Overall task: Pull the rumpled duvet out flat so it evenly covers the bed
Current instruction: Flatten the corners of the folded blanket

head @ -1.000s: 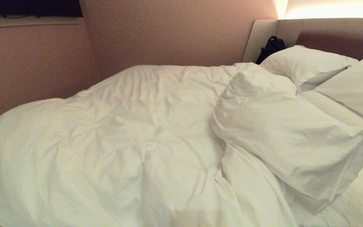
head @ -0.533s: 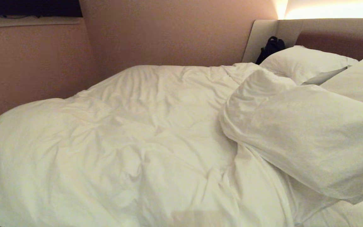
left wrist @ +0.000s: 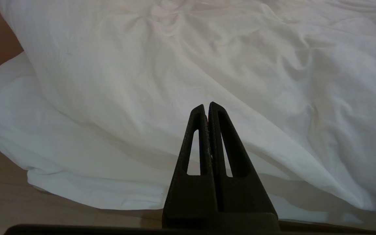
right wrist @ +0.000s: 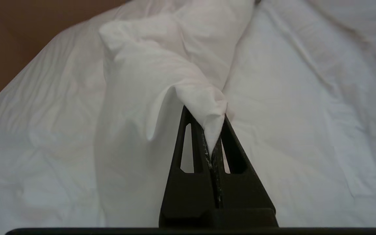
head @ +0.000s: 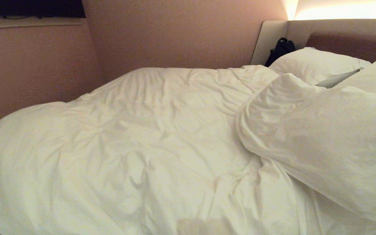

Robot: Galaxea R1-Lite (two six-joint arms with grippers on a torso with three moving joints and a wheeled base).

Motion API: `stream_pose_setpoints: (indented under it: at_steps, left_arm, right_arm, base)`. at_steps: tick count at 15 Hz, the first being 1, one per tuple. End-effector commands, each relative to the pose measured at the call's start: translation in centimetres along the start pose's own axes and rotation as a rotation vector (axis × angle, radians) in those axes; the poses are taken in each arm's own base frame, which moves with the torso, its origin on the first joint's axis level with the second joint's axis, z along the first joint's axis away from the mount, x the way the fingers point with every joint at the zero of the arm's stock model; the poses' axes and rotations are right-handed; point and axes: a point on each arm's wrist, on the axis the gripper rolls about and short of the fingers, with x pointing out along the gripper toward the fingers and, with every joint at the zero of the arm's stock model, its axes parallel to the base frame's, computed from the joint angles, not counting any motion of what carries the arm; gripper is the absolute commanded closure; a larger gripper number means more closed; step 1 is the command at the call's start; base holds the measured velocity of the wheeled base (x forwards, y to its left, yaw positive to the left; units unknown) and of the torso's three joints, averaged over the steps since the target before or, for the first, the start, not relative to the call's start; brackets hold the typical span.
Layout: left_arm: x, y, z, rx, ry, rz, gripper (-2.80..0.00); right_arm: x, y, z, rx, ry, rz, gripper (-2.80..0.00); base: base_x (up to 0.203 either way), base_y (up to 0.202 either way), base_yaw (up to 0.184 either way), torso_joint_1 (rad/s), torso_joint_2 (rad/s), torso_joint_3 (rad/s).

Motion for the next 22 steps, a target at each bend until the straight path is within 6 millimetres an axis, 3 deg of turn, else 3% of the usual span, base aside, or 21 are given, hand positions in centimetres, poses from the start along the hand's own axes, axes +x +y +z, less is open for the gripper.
stream_pose_setpoints:
  at_steps: [1, 10, 14, 16, 22]
  left_arm:
    - [0.0, 0.0, 0.0, 0.0, 0.0, 0.001, 0.0]
    - [0.0, 0.0, 0.0, 0.0, 0.0, 0.001, 0.0]
    - [0.0, 0.0, 0.0, 0.0, 0.0, 0.001, 0.0]
    - [0.0, 0.0, 0.0, 0.0, 0.0, 0.001, 0.0]
    - [0.0, 0.0, 0.0, 0.0, 0.0, 0.001, 0.0]
  right_arm:
    - [-1.5, 2.3, 0.1, -0.022, -0.038, -0.022, 0.0]
    - [-2.9, 5.4, -2.0, -0.083, -0.072, -0.051, 0.0]
    - [-2.2, 3.7, -1.5, -0.041, -0.058, -0.075, 0.0]
    - [-1.3, 2.0, -0.8, -0.006, -0.055, -0.138, 0.0]
    - [0.6, -2.2, 2.2, 0.042, -0.115, -0.55, 0.0]
  base:
    - [0.0, 0.0, 0.0, 0.0, 0.0, 0.0]
    - [0.0, 0.0, 0.0, 0.0, 0.0, 0.0]
    - [0.0, 0.0, 0.0, 0.0, 0.0, 0.0]
    - [0.0, 0.0, 0.0, 0.0, 0.0, 0.0]
    - [0.0, 0.0, 0.0, 0.0, 0.0, 0.0]
